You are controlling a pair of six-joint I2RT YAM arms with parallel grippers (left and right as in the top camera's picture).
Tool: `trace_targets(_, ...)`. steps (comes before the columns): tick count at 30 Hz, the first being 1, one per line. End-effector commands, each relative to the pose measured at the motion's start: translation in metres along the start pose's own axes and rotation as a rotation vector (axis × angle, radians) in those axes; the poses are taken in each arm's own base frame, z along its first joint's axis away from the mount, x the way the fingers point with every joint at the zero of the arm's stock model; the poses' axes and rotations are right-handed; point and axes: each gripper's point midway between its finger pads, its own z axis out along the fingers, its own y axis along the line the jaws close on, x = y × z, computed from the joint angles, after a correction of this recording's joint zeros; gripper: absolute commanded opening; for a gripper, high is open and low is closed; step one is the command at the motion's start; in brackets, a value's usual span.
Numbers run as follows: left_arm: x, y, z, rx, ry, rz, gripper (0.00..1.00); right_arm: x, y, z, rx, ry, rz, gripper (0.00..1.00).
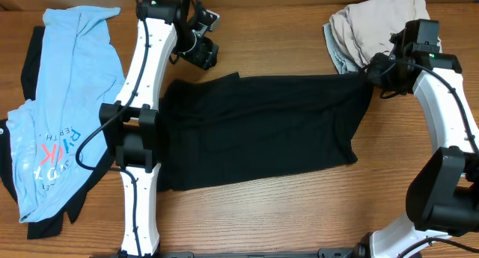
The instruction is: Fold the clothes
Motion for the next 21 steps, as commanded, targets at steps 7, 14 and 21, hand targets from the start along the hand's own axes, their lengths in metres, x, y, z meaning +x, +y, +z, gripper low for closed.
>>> trace_targets(7, 0.033, -0.016, 0.075, 0.152, 0.126, 0.164, 0.73, -0.006, -0.001, -0.006, 0.013, -0.021, -0.014, 0.04)
trace_targets(14, 0.049, 0.0, 0.084, 0.078, 0.208, 0.168, 0.7, -0.005, -0.005, -0.006, 0.03, -0.018, -0.026, 0.04)
trace_targets(21, 0.05, 0.004, 0.084, 0.056, 0.218, 0.184, 0.09, -0.005, -0.005, -0.006, 0.03, -0.018, -0.026, 0.04)
